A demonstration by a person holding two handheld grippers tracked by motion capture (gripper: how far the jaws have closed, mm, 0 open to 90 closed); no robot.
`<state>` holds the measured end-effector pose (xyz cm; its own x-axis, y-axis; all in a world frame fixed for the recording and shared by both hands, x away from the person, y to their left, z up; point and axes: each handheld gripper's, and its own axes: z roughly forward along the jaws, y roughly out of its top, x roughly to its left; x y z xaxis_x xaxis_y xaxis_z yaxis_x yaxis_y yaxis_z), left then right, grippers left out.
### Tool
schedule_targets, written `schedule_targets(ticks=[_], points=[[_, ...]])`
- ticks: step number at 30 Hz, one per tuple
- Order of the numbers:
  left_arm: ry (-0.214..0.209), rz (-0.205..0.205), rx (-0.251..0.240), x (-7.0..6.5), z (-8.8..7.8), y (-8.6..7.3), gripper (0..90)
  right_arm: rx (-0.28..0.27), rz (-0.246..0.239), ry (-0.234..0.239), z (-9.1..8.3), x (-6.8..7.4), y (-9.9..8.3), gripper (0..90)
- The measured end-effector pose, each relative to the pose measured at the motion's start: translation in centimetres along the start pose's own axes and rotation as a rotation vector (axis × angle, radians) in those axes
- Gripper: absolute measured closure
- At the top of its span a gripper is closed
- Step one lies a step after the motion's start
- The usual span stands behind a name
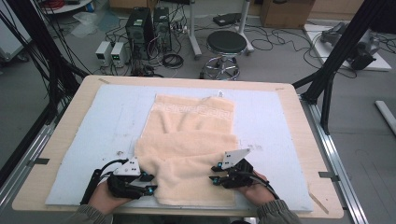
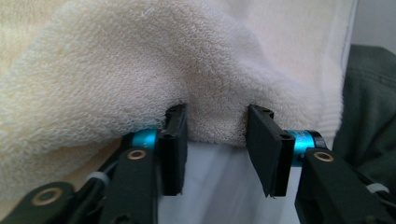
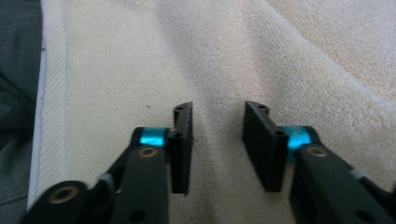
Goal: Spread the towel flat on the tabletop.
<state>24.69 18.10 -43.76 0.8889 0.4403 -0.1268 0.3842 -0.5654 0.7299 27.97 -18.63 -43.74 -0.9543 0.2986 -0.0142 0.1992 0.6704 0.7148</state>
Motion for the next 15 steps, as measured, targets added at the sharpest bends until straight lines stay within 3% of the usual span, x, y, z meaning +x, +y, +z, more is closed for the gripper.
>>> schedule_targets(ticks=[3,5,10,15], points=[[0.015,-0.003,0.004,-0.1,0.5,0.7,74.6,0.013,0.0,0.012,0.2,0.1,0.1,75.6],[0.024,0.028,-0.024,-0.6,0.6,1.6,89.1,0.017,-0.002,0.027,0.2,0.2,0.1,82.8],[0.022,0.032,-0.137,-1.7,-1.6,2.5,89.5,0.015,-0.01,0.036,-0.1,0.5,0.3,85.5],[0.029,0.034,-0.211,-2.9,-4.5,3.1,89.5,-0.065,-0.019,0.058,-1.8,1.8,0.8,85.7]])
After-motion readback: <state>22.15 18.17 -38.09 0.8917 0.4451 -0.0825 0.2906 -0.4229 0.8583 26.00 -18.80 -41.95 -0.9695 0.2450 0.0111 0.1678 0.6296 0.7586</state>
